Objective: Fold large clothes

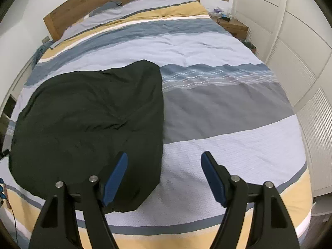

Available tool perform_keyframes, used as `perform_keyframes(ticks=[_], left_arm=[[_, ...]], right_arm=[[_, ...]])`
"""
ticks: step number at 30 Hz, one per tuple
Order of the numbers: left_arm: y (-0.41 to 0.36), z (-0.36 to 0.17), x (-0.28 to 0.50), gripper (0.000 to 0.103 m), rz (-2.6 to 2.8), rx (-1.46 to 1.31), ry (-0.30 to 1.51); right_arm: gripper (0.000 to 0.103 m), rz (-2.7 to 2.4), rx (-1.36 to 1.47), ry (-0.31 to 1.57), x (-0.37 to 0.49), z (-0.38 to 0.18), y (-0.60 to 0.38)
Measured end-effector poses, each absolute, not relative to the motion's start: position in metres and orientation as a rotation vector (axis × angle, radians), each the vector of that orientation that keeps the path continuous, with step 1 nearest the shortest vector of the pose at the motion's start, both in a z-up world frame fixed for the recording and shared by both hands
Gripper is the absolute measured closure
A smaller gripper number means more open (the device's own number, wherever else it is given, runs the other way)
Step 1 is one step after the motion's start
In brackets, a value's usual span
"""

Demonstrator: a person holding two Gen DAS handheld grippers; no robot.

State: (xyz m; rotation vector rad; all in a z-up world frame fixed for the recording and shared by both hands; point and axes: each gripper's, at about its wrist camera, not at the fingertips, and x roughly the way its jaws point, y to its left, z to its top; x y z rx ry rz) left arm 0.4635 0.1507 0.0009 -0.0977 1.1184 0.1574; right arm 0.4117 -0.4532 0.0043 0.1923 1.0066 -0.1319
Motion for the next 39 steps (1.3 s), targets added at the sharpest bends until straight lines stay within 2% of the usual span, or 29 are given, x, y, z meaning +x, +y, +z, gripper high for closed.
perform_keyframes(ticks=[7, 10, 15, 22, 23, 27, 30, 39], left_arm=[[0.184, -0.007, 0.450, 0.001, 0.125, -0.250, 1.129], [0.193, -0.015, 0.451, 0.001, 0.112, -0.335, 1.156], [0.198, -0.029, 0.460, 0.001, 0.023, -0.451, 1.172], [0.196, -0.061, 0.490, 0.001, -0.158, -0.639, 1.168], [0.194, -0.068, 0.496, 0.001, -0.184, -0.655, 1.184], [0.177, -0.103, 0.514, 0.001, -0.268, -0.667, 1.243], [0.180, -0.118, 0.521, 0.001, -0.322, -0.744, 1.246], [0.179, -0.141, 0.531, 0.001, -0.420, -0.876, 1.263]], right_arm=[[0.030, -0.063, 0.216, 1.043, 0.420, -0.011, -0.441], [0.025, -0.040, 0.244, 1.053, 0.426, -0.022, -0.437], [0.024, -0.008, 0.267, 1.090, 0.441, -0.037, -0.434], [0.022, 0.061, 0.476, 1.115, 0.467, -0.070, -0.459], [0.022, 0.077, 0.512, 1.119, 0.472, -0.078, -0.463], [0.008, 0.161, 0.606, 1.176, 0.487, -0.117, -0.471], [0.002, 0.225, 0.673, 1.190, 0.494, -0.139, -0.476], [0.000, 0.405, 0.783, 1.207, 0.523, -0.180, -0.458]])
